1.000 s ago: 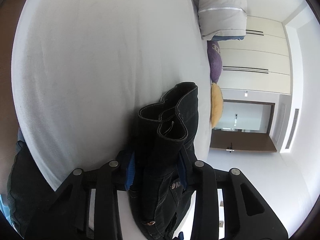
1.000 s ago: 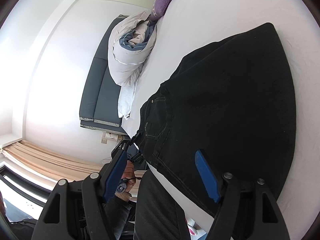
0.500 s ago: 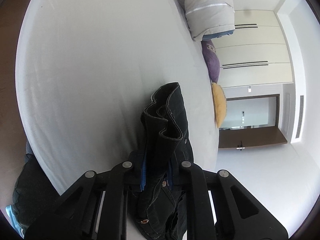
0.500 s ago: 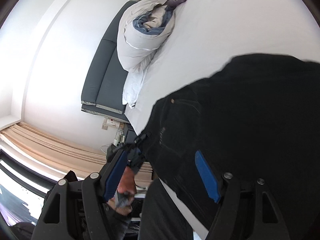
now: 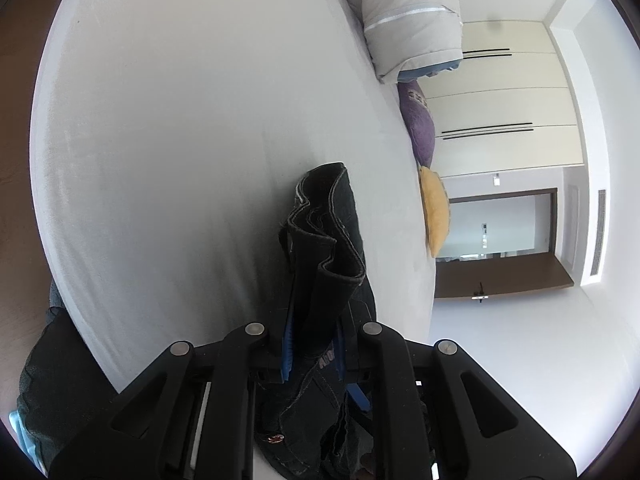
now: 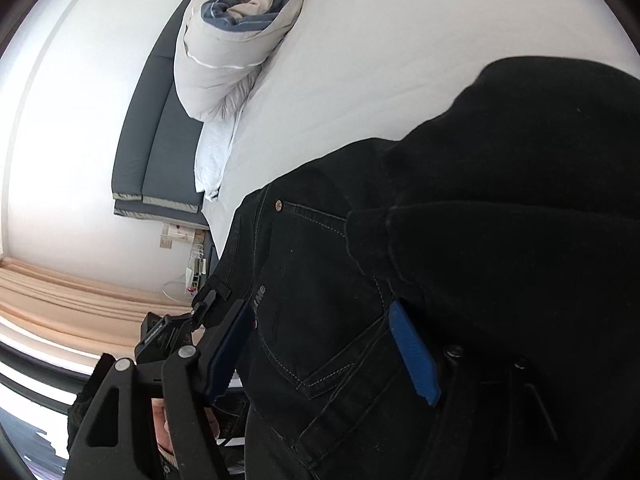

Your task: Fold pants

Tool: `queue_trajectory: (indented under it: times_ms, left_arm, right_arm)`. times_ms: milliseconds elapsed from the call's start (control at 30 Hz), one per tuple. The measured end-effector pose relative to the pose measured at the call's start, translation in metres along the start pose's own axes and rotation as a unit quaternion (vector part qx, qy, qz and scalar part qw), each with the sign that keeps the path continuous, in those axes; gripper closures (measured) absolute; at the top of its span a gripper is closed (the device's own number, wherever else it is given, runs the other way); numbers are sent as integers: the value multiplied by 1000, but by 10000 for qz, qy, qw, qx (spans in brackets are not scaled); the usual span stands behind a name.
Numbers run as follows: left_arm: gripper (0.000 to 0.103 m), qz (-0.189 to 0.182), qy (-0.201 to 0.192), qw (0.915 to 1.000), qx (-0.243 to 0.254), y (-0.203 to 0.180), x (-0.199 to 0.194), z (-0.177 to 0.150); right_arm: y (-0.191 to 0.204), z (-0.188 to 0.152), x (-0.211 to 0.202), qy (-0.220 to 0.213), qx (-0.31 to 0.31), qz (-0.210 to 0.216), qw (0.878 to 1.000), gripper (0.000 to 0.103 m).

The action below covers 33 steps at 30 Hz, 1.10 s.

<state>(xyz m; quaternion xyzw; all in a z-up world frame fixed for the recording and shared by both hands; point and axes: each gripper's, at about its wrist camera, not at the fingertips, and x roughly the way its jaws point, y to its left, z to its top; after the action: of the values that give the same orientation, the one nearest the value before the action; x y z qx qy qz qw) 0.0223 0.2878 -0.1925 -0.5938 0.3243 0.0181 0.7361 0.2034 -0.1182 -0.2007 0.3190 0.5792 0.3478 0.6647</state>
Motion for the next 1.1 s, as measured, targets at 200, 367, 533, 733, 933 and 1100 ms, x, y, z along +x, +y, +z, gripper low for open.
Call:
queue_trajectory:
  times_ms: [200,367,533,733,933,1100]
  left_arm:
    - [90,-3,-61,9971,763,-56,-5,-14]
    - [90,53,-44,9896,1434,-107,-3,-37]
    - [89,244,50,9599,2793,-175,9,-95]
    - [89,449,473,8915,4484,-224,42,-191]
    - [89,654,1031,8443,5218,-221,74,-264]
    - [89,989,1161,8112,5645,-215,92,-291]
  right_arm:
    - [3,-3,4,-116,18,-271,9996,30]
    - [5,1,-1,-118,214,-252,9994,31]
    - [-11,-1,-48,-560,953,358,9932,22]
    - [-25,-8,-122,-777,796,1081,9879,19]
    - [-32,-11,-160,-950,741,1349,9835,13]
    - [-22,-14,-155,-687,580,957,9913,8]
